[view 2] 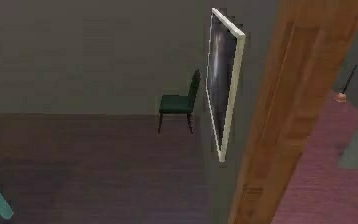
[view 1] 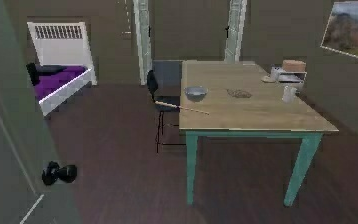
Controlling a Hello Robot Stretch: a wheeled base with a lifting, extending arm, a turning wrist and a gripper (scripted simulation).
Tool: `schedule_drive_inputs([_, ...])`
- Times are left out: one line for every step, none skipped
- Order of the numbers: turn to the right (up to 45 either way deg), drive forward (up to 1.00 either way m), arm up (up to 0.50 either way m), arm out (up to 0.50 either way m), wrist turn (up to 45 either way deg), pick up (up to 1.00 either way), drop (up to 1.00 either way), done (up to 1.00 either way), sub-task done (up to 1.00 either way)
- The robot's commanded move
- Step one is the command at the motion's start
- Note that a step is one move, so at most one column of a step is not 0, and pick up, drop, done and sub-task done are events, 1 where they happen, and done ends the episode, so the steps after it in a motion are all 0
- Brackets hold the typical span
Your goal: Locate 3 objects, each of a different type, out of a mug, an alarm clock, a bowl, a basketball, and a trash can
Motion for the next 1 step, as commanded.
schedule_drive_inputs([24.0,0.0,0.0,0.0,0.0,0.0,0.0,0.0,0.0])
